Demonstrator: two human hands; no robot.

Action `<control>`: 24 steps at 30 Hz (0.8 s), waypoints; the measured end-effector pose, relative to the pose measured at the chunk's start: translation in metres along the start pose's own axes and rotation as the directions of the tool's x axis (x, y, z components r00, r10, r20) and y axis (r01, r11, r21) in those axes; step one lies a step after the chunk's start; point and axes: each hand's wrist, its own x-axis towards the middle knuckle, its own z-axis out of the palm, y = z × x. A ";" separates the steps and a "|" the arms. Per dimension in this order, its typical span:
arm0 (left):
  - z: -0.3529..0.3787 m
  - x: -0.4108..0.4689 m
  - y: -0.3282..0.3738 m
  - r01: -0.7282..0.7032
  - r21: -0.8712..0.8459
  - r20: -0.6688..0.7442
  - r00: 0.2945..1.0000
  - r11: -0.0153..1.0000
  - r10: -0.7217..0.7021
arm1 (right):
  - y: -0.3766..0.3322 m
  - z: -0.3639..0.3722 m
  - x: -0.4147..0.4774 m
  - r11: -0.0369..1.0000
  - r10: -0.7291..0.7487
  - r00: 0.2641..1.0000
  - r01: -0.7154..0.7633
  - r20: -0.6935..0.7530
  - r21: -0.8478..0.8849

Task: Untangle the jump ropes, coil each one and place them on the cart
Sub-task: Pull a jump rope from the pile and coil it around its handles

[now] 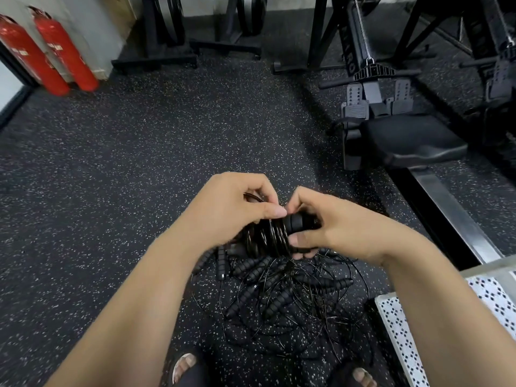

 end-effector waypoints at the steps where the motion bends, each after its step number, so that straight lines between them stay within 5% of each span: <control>1: -0.005 0.000 0.000 0.005 -0.079 0.028 1.000 0.997 -0.003 | -0.003 -0.002 -0.004 0.999 -0.008 0.999 0.006 0.050 0.043; 6: -0.020 -0.003 -0.008 -0.038 -0.346 0.168 0.981 0.938 0.101 | -0.019 -0.011 -0.020 0.971 -0.130 0.948 0.062 0.291 0.230; 11: -0.018 0.004 -0.012 -0.103 -0.542 0.156 0.963 0.834 0.220 | -0.026 -0.007 -0.022 0.876 -0.269 0.925 0.120 0.267 0.468; 17: 0.003 0.005 -0.007 -0.114 -0.703 -0.073 0.993 0.702 0.088 | -0.027 0.007 -0.010 0.676 -0.306 0.946 0.137 0.107 0.724; 21: 0.014 0.009 0.005 -0.072 -0.800 -0.179 0.976 0.595 -0.123 | -0.033 0.014 -0.002 0.531 -0.299 0.954 0.167 -0.001 0.831; 24: 0.027 0.010 0.005 -0.067 -0.780 -0.248 0.946 0.623 -0.209 | -0.034 0.022 0.003 0.481 -0.267 0.962 0.188 -0.061 0.856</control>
